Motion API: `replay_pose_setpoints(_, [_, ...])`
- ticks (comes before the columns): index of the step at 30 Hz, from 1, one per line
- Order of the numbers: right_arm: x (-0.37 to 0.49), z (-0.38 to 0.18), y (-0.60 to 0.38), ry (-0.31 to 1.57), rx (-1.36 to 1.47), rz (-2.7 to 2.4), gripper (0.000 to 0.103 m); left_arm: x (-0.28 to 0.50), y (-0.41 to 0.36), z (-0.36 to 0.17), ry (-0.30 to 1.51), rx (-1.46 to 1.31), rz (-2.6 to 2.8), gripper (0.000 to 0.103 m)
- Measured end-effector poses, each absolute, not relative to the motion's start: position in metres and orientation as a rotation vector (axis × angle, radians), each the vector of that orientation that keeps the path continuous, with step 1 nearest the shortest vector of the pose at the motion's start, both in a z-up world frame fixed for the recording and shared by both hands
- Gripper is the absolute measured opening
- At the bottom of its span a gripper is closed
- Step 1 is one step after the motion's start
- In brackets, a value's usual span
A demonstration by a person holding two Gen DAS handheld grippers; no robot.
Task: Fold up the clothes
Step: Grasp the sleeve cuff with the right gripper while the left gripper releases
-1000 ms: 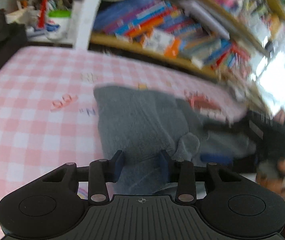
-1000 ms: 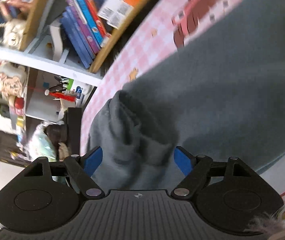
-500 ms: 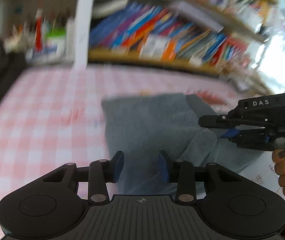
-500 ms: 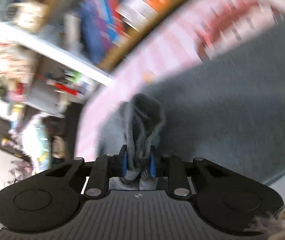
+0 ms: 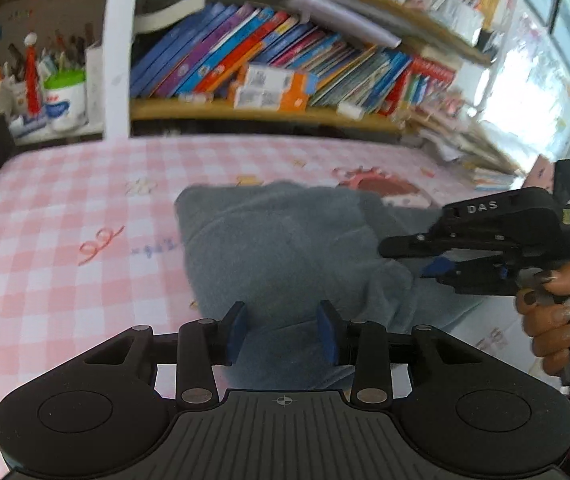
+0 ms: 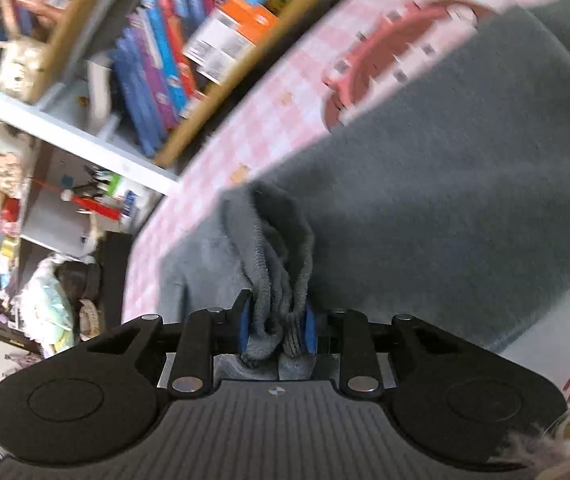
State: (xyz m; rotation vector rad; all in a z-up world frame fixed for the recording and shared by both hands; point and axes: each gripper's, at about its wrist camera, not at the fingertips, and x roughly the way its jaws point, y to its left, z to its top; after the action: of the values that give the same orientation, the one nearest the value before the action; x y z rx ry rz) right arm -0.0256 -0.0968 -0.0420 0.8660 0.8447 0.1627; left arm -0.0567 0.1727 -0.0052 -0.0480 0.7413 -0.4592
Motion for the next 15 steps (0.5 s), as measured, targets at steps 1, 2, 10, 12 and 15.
replay_pose_setpoints(1, [-0.025, -0.042, -0.097, 0.846, 0.861, 0.155, 0.029, -0.056, 0.171, -0.007, 0.752, -0.035, -0.460, 0.037])
replay_pose_setpoints(2, [-0.025, -0.044, -0.097, 0.864, 0.858, 0.133, 0.032, -0.056, 0.169, -0.009, 0.764, -0.025, -0.460, 0.037])
replay_pose_setpoints(10, [-0.032, -0.041, -0.098, 0.896, 0.801, 0.069, 0.044, -0.060, 0.174, -0.004, 0.746, -0.026, -0.441, 0.046])
replay_pose_setpoints(12, [-0.035, -0.038, -0.098, 0.891, 0.784, 0.066, 0.046, -0.062, 0.174, -0.001, 0.725, -0.024, -0.442, 0.050])
replay_pose_setpoints(15, [-0.040, -0.031, -0.095, 0.885, 0.739, 0.066, 0.050, -0.065, 0.172, 0.004, 0.694, -0.011, -0.444, 0.053])
